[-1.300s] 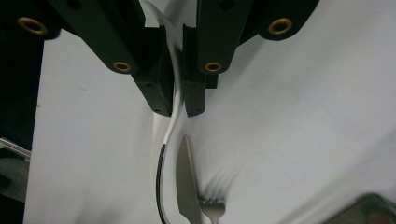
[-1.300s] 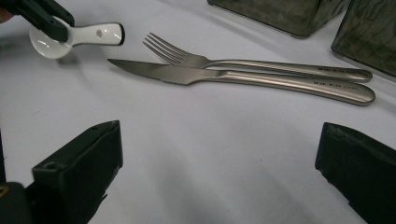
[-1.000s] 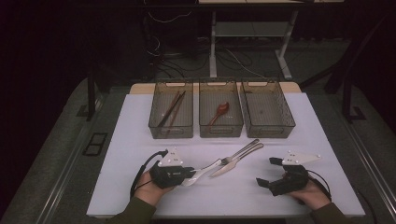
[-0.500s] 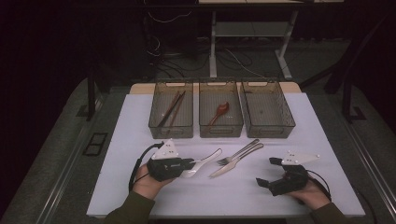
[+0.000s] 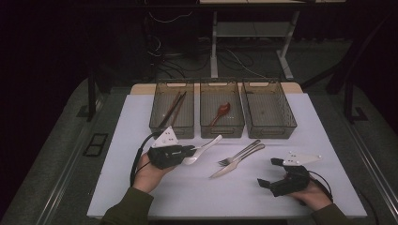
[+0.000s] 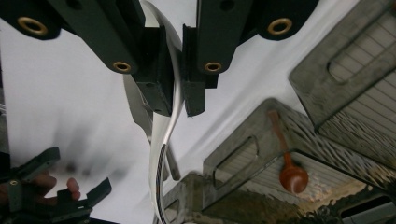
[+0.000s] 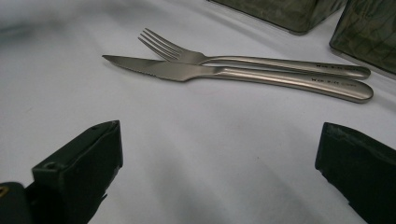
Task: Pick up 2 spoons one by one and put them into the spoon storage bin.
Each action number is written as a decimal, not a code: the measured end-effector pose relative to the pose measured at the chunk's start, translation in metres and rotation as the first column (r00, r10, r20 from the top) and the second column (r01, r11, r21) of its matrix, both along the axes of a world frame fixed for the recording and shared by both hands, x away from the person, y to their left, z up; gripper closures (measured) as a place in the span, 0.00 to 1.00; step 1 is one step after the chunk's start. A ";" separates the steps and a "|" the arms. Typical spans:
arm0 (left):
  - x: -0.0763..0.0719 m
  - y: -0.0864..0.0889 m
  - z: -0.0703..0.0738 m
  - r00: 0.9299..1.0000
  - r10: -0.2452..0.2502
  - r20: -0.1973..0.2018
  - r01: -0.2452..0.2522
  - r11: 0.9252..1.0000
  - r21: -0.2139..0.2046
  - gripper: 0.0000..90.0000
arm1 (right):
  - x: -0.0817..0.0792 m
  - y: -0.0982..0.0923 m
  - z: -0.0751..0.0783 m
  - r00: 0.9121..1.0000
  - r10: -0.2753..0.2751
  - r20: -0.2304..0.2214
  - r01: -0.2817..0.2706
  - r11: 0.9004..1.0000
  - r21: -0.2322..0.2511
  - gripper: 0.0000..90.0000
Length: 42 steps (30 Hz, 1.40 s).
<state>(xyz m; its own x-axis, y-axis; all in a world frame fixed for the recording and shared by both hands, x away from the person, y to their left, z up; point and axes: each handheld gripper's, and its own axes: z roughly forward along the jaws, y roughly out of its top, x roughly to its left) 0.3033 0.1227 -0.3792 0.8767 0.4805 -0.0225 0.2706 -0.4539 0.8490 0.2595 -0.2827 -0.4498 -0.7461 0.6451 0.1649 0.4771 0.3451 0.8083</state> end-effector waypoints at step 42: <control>0.102 -0.069 0.043 0.996 0.059 0.064 -0.065 0.993 0.094 0.92 | -0.001 -0.001 0.000 1.000 -0.002 -0.001 0.002 1.000 0.005 0.01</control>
<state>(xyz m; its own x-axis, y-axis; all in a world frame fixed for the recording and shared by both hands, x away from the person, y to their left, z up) 0.4050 0.0541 -0.3361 0.8433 0.5315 0.0789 0.2500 -0.5180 0.8180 0.2585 -0.2837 -0.4495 -0.7448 0.6454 0.1693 0.4785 0.3399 0.8096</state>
